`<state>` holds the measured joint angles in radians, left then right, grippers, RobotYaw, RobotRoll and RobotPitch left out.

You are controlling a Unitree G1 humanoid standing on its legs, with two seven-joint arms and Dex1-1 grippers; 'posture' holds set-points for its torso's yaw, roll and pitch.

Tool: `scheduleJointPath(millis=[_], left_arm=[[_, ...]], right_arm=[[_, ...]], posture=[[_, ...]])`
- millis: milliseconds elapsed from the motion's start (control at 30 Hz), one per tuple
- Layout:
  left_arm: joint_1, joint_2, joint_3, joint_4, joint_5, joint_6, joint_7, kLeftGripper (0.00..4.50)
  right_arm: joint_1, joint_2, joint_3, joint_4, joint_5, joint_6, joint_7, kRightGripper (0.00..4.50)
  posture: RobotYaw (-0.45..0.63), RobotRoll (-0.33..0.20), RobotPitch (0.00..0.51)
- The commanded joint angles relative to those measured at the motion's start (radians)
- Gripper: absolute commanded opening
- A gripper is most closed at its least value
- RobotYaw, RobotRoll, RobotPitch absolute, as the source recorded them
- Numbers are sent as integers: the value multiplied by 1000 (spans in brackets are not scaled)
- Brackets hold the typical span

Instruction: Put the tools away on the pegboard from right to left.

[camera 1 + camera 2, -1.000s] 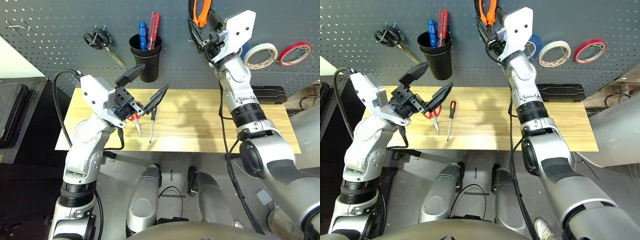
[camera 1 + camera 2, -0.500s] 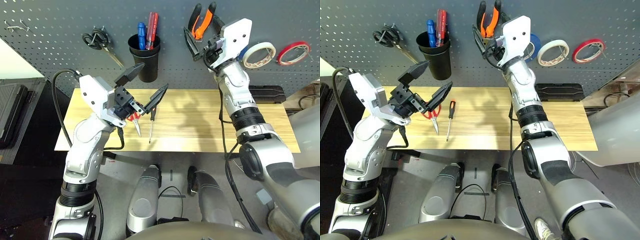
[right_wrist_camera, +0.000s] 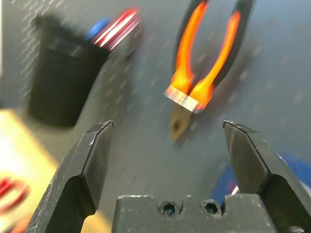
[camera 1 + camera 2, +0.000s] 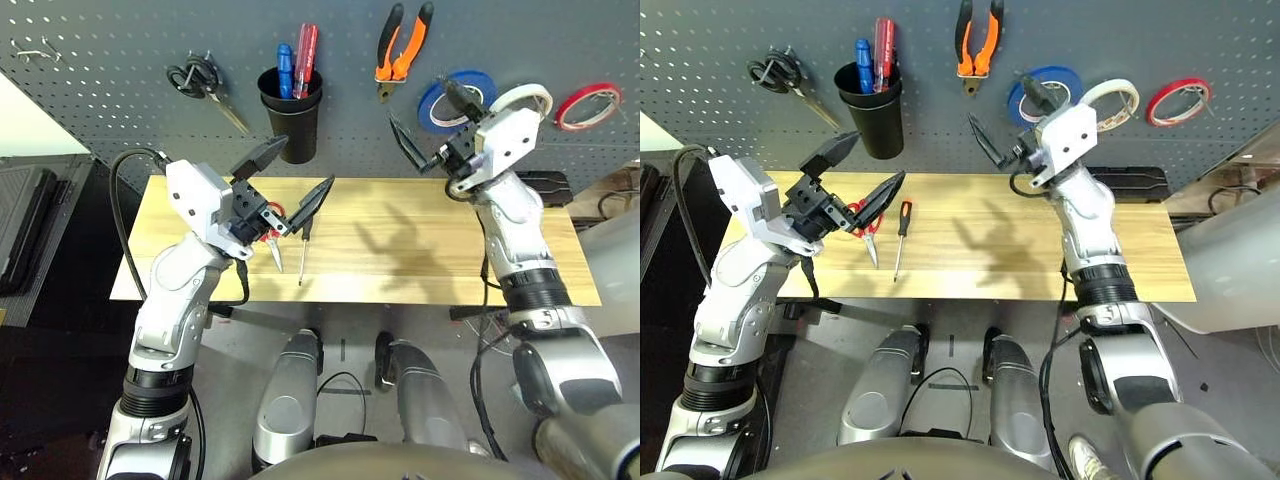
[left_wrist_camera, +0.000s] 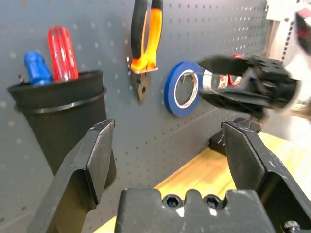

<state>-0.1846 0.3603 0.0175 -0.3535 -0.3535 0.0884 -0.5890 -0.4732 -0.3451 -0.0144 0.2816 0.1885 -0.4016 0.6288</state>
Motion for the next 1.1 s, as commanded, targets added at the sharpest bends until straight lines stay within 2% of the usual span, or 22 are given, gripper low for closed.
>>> scheduleJointPath(millis=[33, 300, 433, 800, 1100], left_arm=[[22, -4, -26, 43, 41, -18, 4, 4500], [39, 2, -137, 131, 201, 61, 65, 4500], [14, -29, -172, 190, 265, 125, 130, 4500], [-39, -105, -221, 323, 356, 244, 219, 4500], [-164, -198, -216, 530, 371, 401, 280, 4500]], right_arm=[[78, -49, 28, -76, 20, 80, 78, 4492], [192, -183, 88, -80, -12, 233, 230, 4492], [216, -231, 128, -56, -52, 266, 290, 4492], [204, -238, 187, 19, -138, 309, 316, 4492], [178, -197, 229, 69, -205, 302, 288, 4492]], posture=[[320, 0, 250], [308, 0, 249], [309, 0, 248], [306, 0, 245], [297, 0, 246]])
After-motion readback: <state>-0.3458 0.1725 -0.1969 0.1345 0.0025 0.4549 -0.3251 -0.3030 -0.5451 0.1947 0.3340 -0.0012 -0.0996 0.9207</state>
